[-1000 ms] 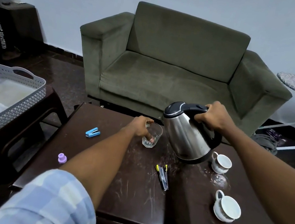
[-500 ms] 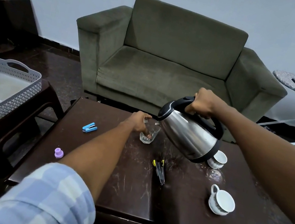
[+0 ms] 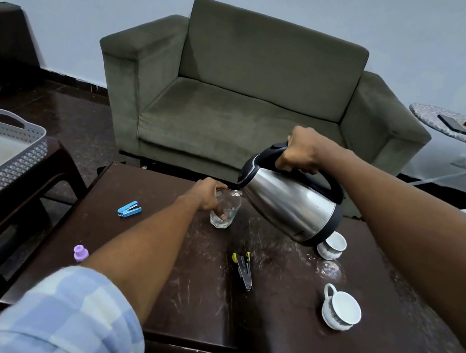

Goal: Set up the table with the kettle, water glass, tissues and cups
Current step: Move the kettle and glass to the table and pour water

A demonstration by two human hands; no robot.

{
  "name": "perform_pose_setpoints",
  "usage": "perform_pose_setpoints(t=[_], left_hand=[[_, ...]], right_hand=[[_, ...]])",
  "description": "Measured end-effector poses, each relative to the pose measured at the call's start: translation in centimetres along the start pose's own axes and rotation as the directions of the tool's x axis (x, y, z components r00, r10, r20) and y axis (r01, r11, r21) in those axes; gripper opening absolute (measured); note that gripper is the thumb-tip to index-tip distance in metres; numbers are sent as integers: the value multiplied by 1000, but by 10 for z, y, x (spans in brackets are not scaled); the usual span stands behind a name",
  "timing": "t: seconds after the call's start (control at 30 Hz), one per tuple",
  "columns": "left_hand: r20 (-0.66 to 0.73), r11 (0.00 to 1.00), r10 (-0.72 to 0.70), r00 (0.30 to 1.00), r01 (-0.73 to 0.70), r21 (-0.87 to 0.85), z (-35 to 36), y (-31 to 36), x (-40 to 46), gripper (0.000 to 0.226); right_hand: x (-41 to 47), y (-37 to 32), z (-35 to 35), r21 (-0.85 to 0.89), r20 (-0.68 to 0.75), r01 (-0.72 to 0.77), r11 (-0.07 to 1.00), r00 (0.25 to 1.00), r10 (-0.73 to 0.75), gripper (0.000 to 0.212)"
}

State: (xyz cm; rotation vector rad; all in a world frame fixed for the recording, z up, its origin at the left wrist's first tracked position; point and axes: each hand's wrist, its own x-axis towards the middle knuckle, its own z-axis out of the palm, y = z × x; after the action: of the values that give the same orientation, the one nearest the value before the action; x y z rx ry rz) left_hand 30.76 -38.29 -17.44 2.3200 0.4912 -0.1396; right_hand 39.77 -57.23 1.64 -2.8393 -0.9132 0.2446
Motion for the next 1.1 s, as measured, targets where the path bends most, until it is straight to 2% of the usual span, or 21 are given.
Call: perform_pose_setpoints(t=[0.63, 1.1], left_hand=[[1, 1000, -23, 1000, 23, 19, -1, 6, -5, 104], [12, 999, -30, 999, 30, 11, -1, 6, -5, 108]], right_hand=[[-13, 6, -31, -85, 12, 17, 996, 1000, -16, 14], [-13, 5, -48, -56, -3, 22, 998, 1000, -22, 13]])
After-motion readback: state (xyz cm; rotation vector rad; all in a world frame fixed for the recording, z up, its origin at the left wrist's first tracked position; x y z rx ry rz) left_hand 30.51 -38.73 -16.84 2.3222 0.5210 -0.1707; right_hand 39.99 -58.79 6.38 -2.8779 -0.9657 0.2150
